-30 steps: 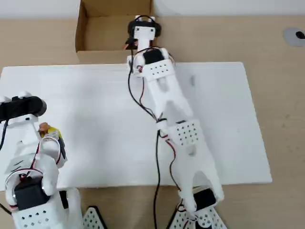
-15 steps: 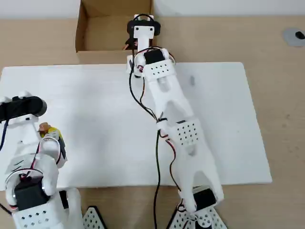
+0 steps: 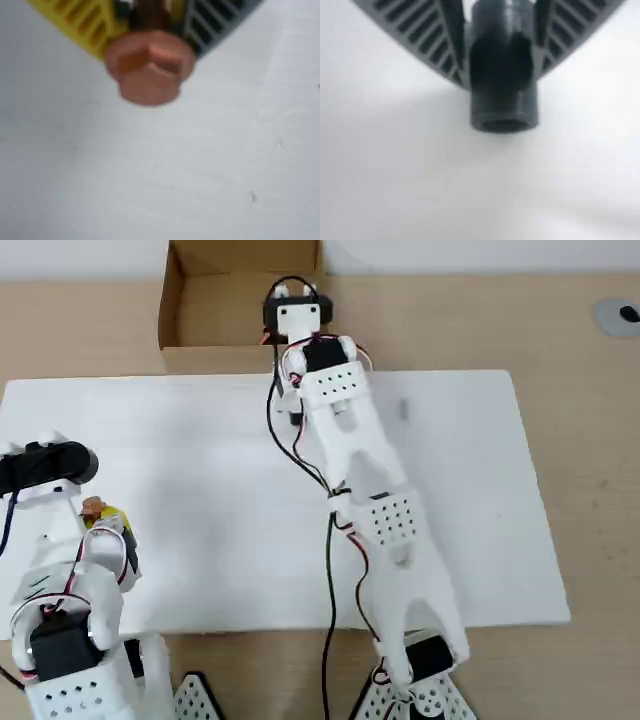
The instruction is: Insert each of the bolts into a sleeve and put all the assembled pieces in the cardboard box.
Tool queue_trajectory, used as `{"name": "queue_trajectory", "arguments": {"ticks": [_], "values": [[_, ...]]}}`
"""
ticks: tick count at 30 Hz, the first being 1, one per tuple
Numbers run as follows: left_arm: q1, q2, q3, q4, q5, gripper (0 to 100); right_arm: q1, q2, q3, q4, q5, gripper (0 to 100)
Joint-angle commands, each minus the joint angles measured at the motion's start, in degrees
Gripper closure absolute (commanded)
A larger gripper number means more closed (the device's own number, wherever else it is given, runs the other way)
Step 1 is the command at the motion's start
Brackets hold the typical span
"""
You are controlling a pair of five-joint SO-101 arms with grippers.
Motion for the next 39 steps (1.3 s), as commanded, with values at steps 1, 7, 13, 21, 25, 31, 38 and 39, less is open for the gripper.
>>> {"name": "queue_trajectory", "arguments": {"ticks": [1,7,13,21,25,31,38,39], "values": [[-0.97,-0.66,-3.25,-1.32,0.18,99,-1.27,-2.51,-5.76,9.32,1.14,96.1],[-0.97,-0.66,-3.25,-1.32,0.18,99,-1.36,-2.86,-6.64,12.57,3.34,96.1],[-1.05,-0.66,-3.25,-1.41,0.18,99,-3.56,-3.74,0.75,12.48,6.42,95.8],[-0.97,-0.22,-2.81,-1.49,-1.32,99,-3.91,-3.82,4.53,12.48,8.18,81.1],[-0.97,-0.22,-2.81,-1.49,-1.41,99,-4.00,-4.00,4.09,12.48,8.09,80.6],[-0.97,-0.22,-2.73,-2.37,-1.41,99,-4.53,-5.05,4.53,12.48,8.09,80.7],[-0.97,-0.22,-2.81,-3.96,-1.41,99,-4.26,-2.86,4.53,12.48,8.18,95.6],[-0.97,-0.22,-2.81,-3.96,-1.41,99,-4.18,-2.42,4.35,12.48,8.18,98.7]]}}
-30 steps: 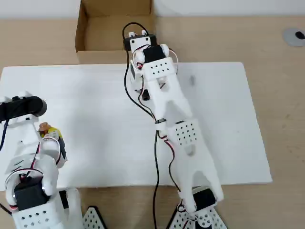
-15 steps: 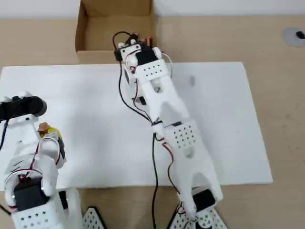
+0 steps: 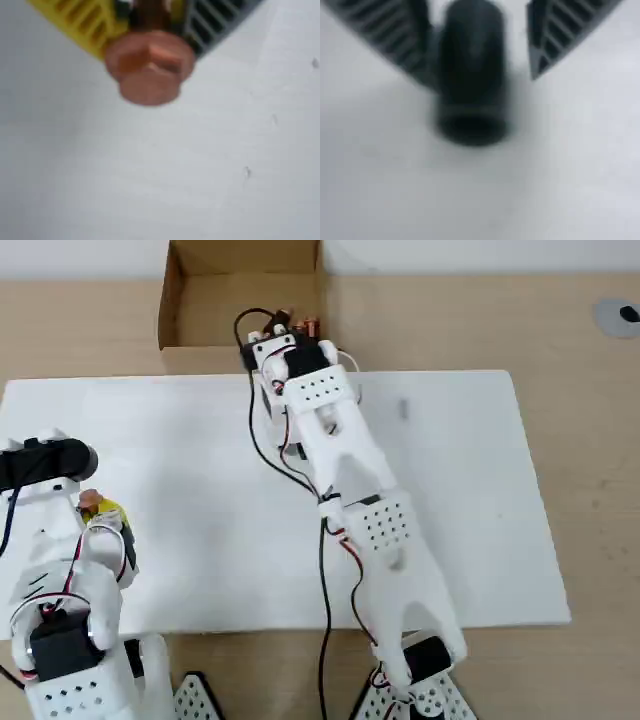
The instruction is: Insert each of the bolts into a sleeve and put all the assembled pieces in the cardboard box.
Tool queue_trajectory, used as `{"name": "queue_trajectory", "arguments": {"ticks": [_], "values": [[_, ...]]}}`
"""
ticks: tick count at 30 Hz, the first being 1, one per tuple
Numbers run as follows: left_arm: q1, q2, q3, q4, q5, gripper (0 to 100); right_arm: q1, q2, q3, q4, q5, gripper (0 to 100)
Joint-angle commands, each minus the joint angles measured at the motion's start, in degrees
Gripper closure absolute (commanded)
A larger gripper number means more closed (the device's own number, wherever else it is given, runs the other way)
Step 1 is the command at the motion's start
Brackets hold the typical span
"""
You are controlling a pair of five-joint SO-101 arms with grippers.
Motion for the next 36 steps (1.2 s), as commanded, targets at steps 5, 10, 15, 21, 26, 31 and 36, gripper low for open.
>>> {"name": "queue_trajectory", "arguments": {"ticks": [5,10,15,21,26,31,36], "values": [[-0.79,-0.22,-3.08,-1.41,-0.26,99,-0.84,0.57,-0.13,0.88,0.44,98.9],[-0.79,-0.57,-3.34,-1.41,-0.26,99,-0.84,-1.89,-0.48,0.88,0.44,98.9],[-0.79,-0.57,-7.03,-2.02,0.00,99,-1.10,-10.33,-0.40,0.88,0.44,98.9],[-0.79,-0.57,-11.43,-9.41,5.63,99,-3.03,-26.24,-0.40,0.88,0.44,98.9],[-0.79,-0.66,-13.54,-12.57,10.46,99,-7.78,-44.79,0.48,0.88,0.44,98.9],[-0.35,-0.66,-14.42,-12.22,10.90,99,-14.46,-63.52,16.57,1.05,0.09,98.9],[-0.26,-3.21,-14.15,-10.81,10.90,99,-25.27,-88.48,52.62,-0.18,-4.48,98.9]]}}
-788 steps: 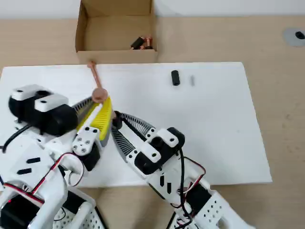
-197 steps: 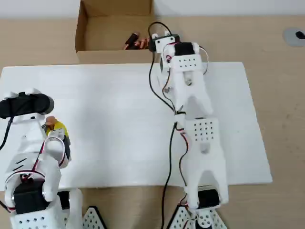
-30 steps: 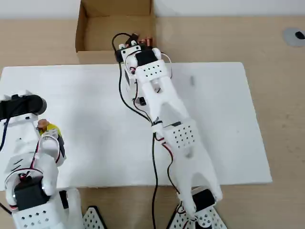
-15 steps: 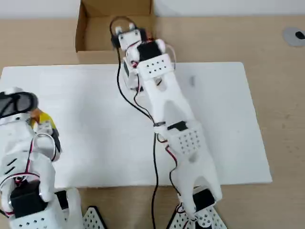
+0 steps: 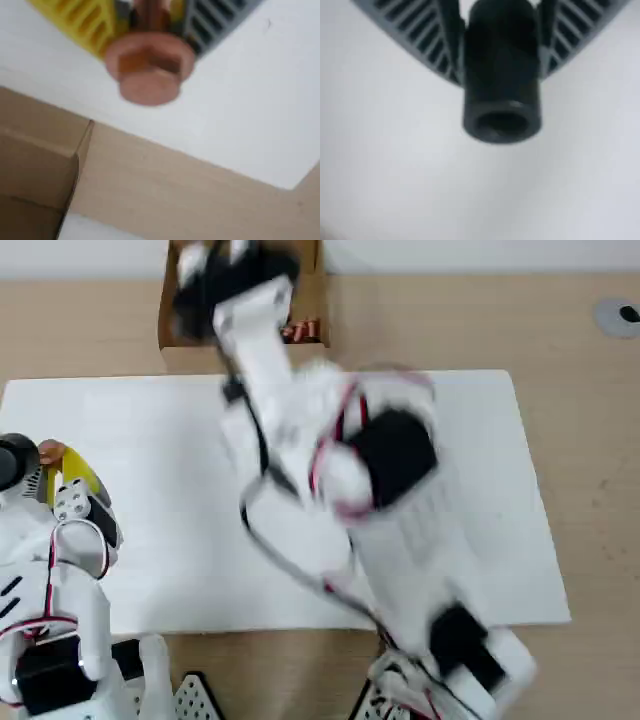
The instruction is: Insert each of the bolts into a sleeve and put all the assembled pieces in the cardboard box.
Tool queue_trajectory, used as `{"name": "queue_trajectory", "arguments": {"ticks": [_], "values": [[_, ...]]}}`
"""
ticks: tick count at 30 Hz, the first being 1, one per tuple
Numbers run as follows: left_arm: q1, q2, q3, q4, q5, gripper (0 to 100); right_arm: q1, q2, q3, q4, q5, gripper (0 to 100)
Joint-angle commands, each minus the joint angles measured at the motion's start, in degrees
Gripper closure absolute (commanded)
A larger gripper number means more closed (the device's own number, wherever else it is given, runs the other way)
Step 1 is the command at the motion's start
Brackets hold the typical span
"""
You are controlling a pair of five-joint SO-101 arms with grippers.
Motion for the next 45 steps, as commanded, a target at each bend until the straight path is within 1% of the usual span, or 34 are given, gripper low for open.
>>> {"name": "queue_trajectory", "arguments": {"ticks": [1,3,5,8,10,15,18,20,25,30,32,37,39,42,45], "values": [[-0.09,-2.86,-3.16,0.62,0.44,99,-6.11,-20.70,28.53,-2.20,-3.52,98.9],[1.76,-5.05,-2.99,1.32,0.44,99,-6.11,-28.44,40.92,-7.30,-3.52,98.9],[5.54,-6.99,-2.99,2.55,0.97,99,-4.88,-35.30,51.30,-13.19,-3.16,98.9],[11.16,-9.10,-3.08,3.08,5.01,99,-2.51,-44.09,64.92,-25.23,1.32,98.9],[14.07,-9.54,-3.60,2.55,6.33,99,-0.84,-49.45,73.36,-33.32,4.48,98.9],[18.99,-9.63,-6.15,1.85,6.51,99,0.40,-62.29,93.76,-52.57,11.25,98.9],[21.45,-9.63,-7.91,1.76,6.51,99,0.13,-70.11,103.60,-63.30,16.00,98.9],[22.59,-9.63,-8.97,1.76,6.51,99,0.13,-74.86,109.41,-69.10,17.41,98.9],[25.32,-9.54,-12.22,2.11,6.59,99,-1.71,-84.00,118.99,-75.60,17.93,98.9],[33.23,-9.36,-17.93,1.85,6.51,99,-4.35,-90.95,126.20,-81.85,17.85,98.9],[36.22,-8.75,-19.16,1.85,6.33,99,-5.05,-93.58,129.19,-85.19,16.53,98.9],[41.76,-3.12,-20.04,1.67,6.24,99,-5.67,-94.73,129.36,-86.33,10.90,98.9],[43.25,-1.19,-20.04,0.44,6.15,99,-5.85,-94.73,129.36,-86.07,9.05,98.9],[43.78,0.04,-19.96,-2.37,6.15,99,-5.85,-94.90,129.36,-86.33,8.26,98.9],[43.78,0.57,-19.34,-2.73,5.10,99,-5.85,-95.16,129.36,-86.42,8.18,98.9]]}}
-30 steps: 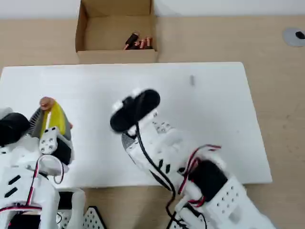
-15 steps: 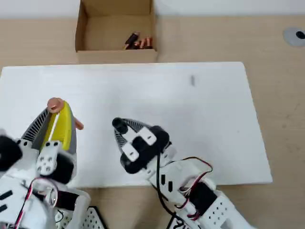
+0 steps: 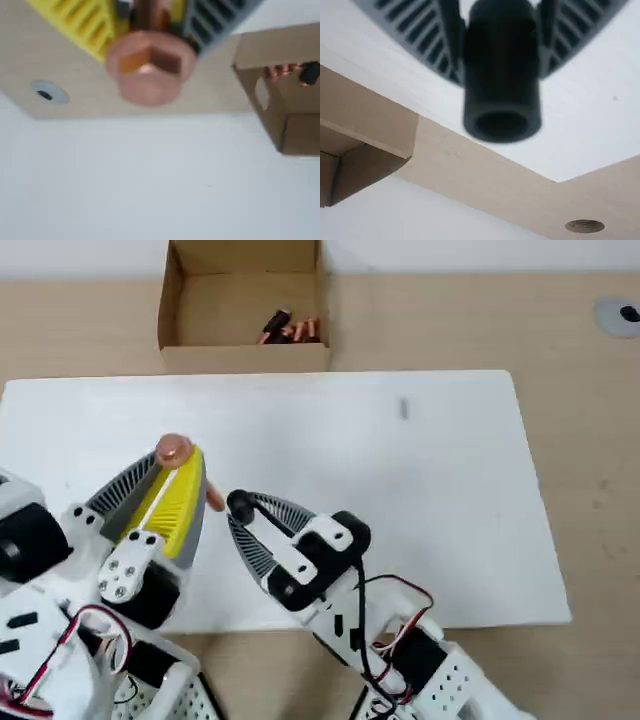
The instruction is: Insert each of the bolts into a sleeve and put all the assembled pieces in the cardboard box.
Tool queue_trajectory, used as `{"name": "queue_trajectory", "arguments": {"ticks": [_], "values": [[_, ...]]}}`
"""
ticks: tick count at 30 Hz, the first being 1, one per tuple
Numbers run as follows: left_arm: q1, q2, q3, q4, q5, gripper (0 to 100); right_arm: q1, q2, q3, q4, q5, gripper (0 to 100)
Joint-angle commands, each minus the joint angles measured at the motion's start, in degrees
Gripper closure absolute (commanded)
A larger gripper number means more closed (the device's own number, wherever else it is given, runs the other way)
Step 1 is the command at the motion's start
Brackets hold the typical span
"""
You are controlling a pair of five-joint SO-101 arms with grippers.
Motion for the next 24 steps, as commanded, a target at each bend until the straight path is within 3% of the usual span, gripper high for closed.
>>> {"name": "queue_trajectory", "arguments": {"ticks": [1,18,24], "values": [[0.70,1.10,-0.62,-1.93,-2.11,99,-0.75,-3.30,0.04,-1.58,-0.62,98.9],[0.79,0.57,10.55,-2.11,-3.34,99,-0.75,-3.38,-0.04,-1.58,-3.60,98.9],[0.70,0.57,13.45,-7.74,-4.84,99,-0.75,-3.38,-0.04,-1.58,-3.60,98.9]]}}
